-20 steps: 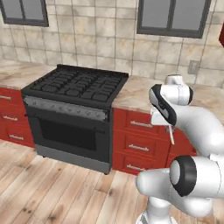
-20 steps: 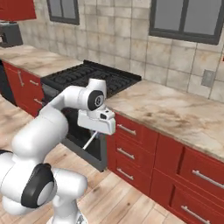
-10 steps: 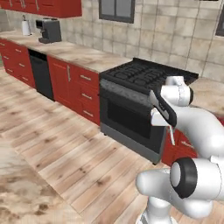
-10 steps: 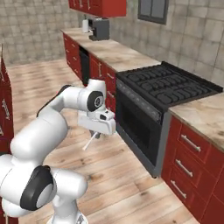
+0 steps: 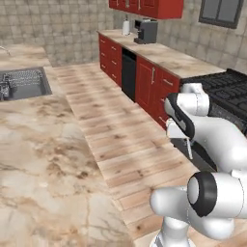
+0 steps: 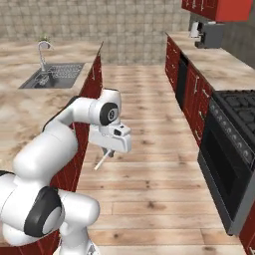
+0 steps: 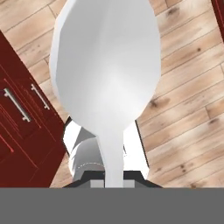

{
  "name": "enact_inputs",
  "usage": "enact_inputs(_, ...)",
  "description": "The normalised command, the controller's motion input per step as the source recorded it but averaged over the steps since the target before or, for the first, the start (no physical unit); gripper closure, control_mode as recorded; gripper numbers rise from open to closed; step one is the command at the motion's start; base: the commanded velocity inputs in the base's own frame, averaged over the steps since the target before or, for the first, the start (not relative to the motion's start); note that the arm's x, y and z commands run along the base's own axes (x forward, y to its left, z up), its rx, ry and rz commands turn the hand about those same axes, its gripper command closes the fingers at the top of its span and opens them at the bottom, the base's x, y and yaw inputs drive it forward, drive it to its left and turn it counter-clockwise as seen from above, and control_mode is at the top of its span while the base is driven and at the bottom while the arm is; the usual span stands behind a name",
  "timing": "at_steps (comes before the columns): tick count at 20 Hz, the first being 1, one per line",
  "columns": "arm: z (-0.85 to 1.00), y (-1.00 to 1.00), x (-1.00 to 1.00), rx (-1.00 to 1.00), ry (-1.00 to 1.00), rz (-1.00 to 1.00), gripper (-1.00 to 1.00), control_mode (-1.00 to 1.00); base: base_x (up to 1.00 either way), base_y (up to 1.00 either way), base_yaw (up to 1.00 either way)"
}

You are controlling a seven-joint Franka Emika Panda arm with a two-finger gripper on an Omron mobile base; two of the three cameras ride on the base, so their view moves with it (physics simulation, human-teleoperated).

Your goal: Take the fork and place it on the left side of the plate. Then take the spoon and place it on the right side of the plate. Make sure they're directly next to the plate.

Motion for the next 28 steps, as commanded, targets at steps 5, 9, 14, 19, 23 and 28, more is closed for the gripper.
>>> enact_inputs(5, 0.00, 0.00, 0.00, 0.00, 0.00, 0.00, 1.00, 1.00, -0.24, -0.74, 0.46)
enact_inputs(9, 0.00, 0.00, 0.00, 0.00, 0.00, 0.00, 1.00, 1.00, -0.88, -0.44, 0.41)
enact_inputs(14, 0.00, 0.00, 0.00, 0.00, 0.00, 0.00, 1.00, 1.00, -1.00, -0.16, 0.37)
enact_inputs(19, 0.00, 0.00, 0.00, 0.00, 0.00, 0.00, 1.00, 1.00, -1.00, 0.20, 0.36)
enact_inputs(23, 0.00, 0.00, 0.00, 0.00, 0.00, 0.00, 1.00, 1.00, -0.83, 0.27, 0.35)
enact_inputs(28, 0.00, 0.00, 0.00, 0.00, 0.00, 0.00, 1.00, 1.00, 0.15, 0.92, 0.26)
